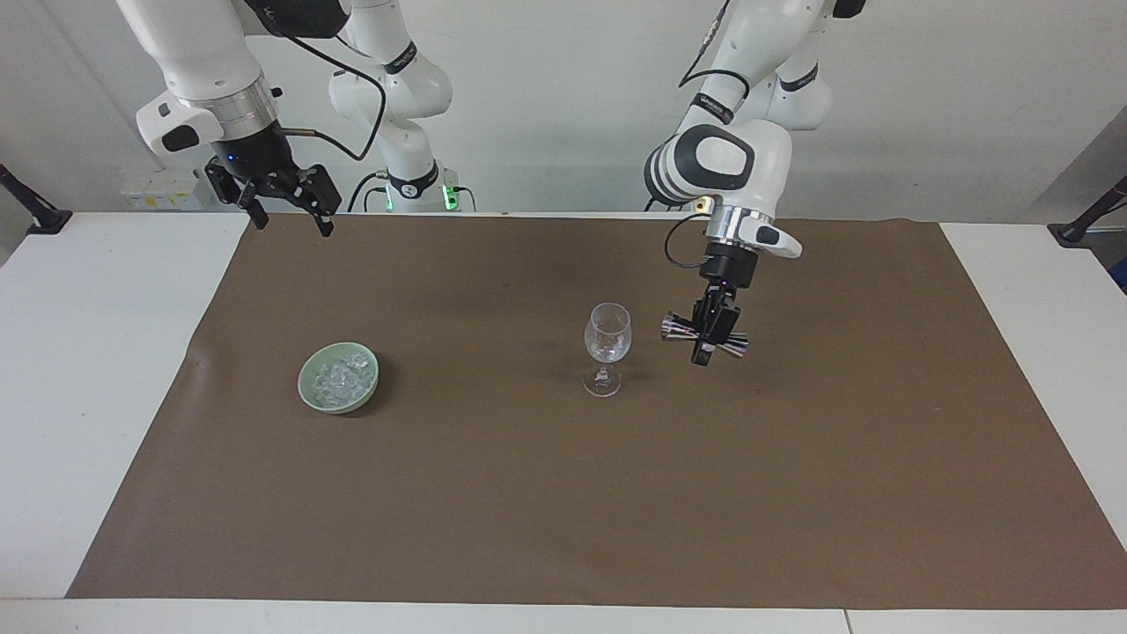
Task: Pour wine and add ice with both arms
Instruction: 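Withdraw the left gripper with the jigger while the right gripper reaches the cup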
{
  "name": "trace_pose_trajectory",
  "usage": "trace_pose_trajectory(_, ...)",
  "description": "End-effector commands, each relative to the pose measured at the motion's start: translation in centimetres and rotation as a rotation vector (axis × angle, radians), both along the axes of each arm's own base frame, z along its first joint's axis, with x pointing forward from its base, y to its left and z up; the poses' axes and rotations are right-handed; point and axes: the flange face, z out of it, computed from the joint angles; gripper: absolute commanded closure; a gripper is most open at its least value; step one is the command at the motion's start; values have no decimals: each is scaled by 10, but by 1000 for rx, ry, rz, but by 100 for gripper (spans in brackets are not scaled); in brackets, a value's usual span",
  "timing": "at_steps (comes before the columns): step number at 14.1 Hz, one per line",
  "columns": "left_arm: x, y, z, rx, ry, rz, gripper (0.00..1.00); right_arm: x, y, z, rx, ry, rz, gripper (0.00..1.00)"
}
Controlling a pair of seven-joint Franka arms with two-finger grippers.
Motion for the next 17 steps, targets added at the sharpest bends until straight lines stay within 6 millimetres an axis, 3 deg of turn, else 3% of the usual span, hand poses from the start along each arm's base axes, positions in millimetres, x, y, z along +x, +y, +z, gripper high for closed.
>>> trace_pose_trajectory(1, -12, 53, -2, -124, 8, 45, 100, -16, -3, -32, -7, -40, 116, 0)
trace_pose_trajectory(4, -16, 108, -19, -202, 26, 101, 100, -10, -3, -60, -14, -95, 153, 0)
trace_pose_trajectory(7, -20, 151, -36, -309, 53, 158, 100, 9, -2, -102, -25, -117, 210, 0)
trace_pose_trajectory(13, -20, 203, -54, -500, 89, 251, 100, 33, -15, -186, -49, -93, 311, 0)
trace_pose_trajectory(17, -17, 232, -76, -591, 111, 282, 100, 34, -27, -242, -48, -45, 299, 0)
